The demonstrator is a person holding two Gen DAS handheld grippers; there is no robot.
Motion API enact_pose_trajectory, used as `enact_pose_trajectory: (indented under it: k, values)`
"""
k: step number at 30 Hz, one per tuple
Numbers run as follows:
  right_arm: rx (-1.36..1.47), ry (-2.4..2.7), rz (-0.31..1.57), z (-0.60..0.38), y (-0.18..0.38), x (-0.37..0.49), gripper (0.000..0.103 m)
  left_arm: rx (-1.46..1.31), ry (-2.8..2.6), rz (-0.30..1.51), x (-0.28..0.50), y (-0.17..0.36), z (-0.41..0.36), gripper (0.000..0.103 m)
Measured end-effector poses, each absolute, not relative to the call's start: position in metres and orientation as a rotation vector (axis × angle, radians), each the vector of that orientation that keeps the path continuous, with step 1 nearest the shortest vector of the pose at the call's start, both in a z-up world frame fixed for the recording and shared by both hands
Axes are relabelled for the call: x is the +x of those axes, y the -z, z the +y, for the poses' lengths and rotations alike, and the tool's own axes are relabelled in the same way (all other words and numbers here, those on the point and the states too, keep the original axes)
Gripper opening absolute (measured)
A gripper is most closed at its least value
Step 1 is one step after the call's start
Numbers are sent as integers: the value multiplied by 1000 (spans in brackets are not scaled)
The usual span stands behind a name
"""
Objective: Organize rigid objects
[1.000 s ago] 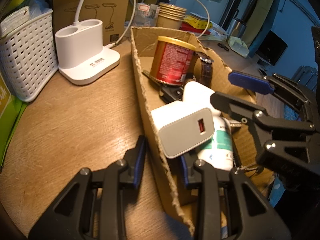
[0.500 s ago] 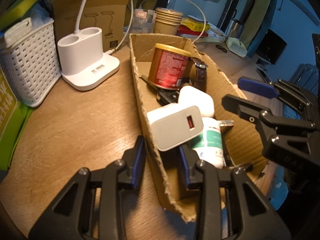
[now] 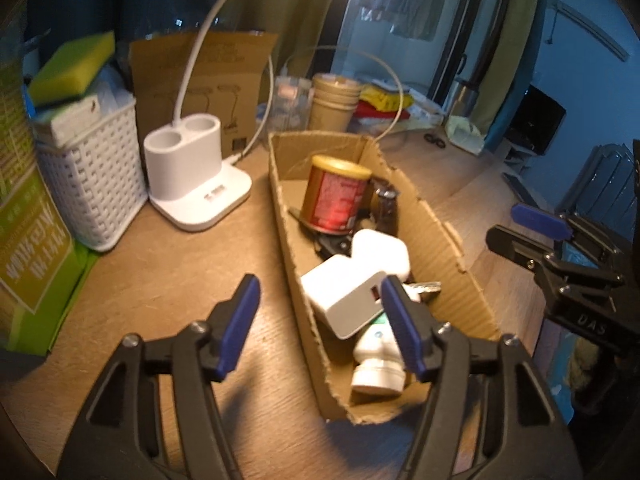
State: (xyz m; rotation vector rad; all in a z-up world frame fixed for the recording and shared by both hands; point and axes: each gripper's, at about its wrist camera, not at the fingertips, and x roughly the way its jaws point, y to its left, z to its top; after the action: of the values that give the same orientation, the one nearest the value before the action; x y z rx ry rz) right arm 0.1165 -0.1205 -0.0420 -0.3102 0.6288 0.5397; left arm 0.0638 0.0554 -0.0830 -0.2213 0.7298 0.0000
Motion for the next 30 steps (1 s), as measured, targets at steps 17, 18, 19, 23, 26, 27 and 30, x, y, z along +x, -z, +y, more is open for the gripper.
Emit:
enact_pose_trajectory:
  k: [17,18,19,23,26,27,30]
  values:
    - [-203,-430,425,-146,12,84,63,-142,-39,442,26,41,44,87]
    - [-191,-424,418,-149,10,84,64,-141,-40,426,23,38,44,88]
    - [-187,-418,415,-150,8,84,64,-141,-39,420,23,37,44,88]
    - [-167,-376,386,-154,6,80,64,-137,-40,424,21,36,45,89]
    - [-170,-354,363,-156,5,75,64,-143,-50,397,19,34,47,89]
    - [-160,-353,357,-157,4,74,64,-144,-53,378,16,32,48,89]
    - [-142,-350,337,-161,2,72,64,-134,-74,322,8,26,49,89]
